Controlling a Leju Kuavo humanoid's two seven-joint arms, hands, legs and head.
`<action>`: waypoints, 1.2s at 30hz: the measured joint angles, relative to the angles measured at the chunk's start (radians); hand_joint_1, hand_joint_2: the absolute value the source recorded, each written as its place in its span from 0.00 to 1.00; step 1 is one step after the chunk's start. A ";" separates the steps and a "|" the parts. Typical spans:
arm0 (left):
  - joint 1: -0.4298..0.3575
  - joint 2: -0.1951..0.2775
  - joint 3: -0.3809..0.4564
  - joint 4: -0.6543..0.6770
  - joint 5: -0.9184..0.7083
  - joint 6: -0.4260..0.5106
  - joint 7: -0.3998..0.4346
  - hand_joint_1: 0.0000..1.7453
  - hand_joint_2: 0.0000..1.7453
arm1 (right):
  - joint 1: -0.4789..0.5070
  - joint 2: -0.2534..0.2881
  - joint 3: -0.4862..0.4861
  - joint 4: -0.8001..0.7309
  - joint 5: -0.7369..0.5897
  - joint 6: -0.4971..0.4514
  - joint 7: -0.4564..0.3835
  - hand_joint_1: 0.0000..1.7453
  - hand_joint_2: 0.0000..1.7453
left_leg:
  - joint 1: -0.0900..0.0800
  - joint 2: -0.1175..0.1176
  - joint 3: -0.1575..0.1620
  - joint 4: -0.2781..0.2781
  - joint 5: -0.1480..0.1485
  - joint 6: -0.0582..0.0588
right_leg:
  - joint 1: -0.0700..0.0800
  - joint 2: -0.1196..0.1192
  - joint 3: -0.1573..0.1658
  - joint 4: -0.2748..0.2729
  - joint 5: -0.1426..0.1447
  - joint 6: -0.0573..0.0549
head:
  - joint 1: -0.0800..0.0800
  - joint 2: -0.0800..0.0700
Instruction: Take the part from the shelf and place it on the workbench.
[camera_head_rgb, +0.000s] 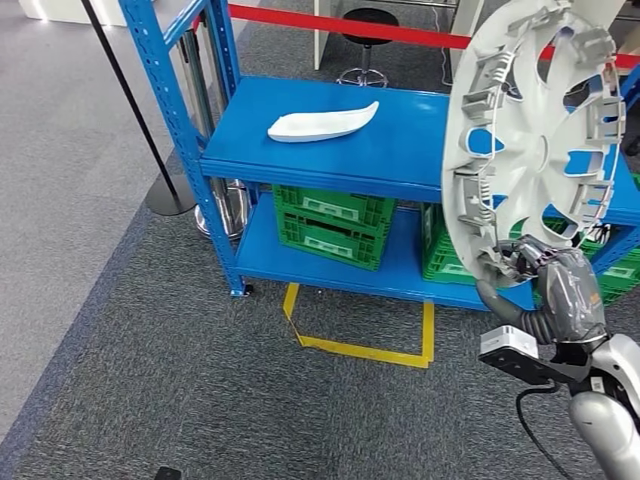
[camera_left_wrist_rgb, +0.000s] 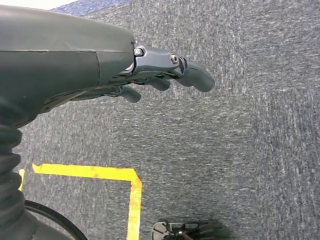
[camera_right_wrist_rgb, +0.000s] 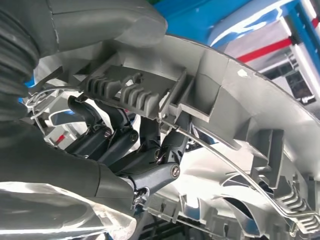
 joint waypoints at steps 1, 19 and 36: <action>0.000 -0.001 0.000 0.000 0.001 -0.001 -0.001 0.00 1.00 | 0.001 0.000 -0.004 -0.005 -0.001 0.000 0.001 1.00 1.00 | -0.003 0.003 -0.004 0.006 -0.001 -0.004 | 0.002 -0.009 0.026 -0.047 0.009 -0.005 | -0.001 0.000; 0.008 0.002 0.003 0.000 0.020 -0.019 -0.018 0.00 1.00 | 0.066 0.000 -0.036 -0.063 -0.002 -0.014 0.006 1.00 1.00 | 0.012 -0.058 -0.003 0.020 -0.015 -0.026 | -0.005 0.093 -0.006 -0.069 0.045 -0.018 | -0.008 0.000; 0.004 -0.006 0.004 0.000 0.023 -0.020 -0.021 0.00 1.00 | 0.095 0.003 -0.061 -0.095 -0.011 -0.024 -0.004 1.00 1.00 | 0.000 0.056 -0.023 0.034 -0.020 -0.028 | 0.003 -0.005 0.020 -0.069 0.019 -0.025 | 0.004 0.000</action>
